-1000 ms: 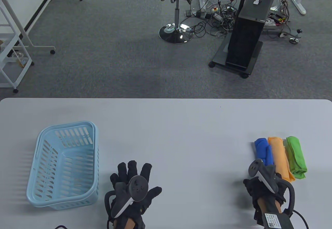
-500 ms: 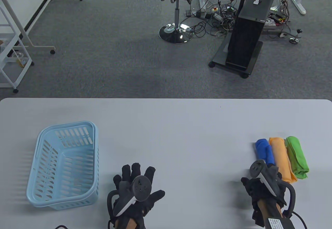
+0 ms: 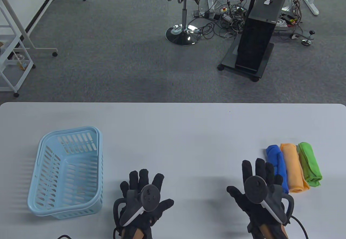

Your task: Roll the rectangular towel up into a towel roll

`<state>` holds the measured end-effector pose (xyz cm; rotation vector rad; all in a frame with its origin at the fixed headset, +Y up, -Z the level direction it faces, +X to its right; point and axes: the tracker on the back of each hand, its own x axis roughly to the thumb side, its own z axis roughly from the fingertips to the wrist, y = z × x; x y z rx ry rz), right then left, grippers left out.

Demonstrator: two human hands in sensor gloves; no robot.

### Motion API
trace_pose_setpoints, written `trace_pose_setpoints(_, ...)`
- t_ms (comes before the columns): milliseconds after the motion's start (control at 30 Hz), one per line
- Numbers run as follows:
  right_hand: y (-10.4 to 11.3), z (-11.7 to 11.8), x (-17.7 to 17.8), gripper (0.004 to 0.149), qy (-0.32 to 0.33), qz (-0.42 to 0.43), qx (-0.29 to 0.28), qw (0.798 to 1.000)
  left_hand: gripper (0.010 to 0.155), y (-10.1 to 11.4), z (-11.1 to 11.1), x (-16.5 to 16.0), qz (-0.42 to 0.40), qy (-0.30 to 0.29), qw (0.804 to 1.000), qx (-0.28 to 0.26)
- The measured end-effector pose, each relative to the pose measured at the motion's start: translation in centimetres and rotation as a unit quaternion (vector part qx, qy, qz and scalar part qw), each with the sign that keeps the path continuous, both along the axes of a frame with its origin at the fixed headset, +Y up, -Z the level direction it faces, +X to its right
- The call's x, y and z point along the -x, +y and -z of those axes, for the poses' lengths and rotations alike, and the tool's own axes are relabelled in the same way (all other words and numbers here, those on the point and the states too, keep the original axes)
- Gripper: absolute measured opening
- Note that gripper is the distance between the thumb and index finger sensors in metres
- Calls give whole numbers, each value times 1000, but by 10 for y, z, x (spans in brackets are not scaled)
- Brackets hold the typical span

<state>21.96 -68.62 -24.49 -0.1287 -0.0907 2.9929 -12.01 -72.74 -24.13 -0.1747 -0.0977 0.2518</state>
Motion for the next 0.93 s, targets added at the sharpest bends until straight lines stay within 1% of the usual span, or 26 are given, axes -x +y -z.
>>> trace_pose_setpoints(133,-13,0,8,101,26,-20,-16,999,93,0,1,0,1,2,1000,-12)
trace_pose_setpoints(300,-30,4,6,105,44,-24,-26,998,93,-2,3,-2,7,2,1000,-17)
trace_pose_setpoints(433,-43,7,5,105,47,-31,13,998,91,-6,4,-3,15,1,1000,-9)
trace_pose_setpoints(933,-58,11,0,105,41,-33,89,995,92,-7,5,-4,17,1,1000,3)
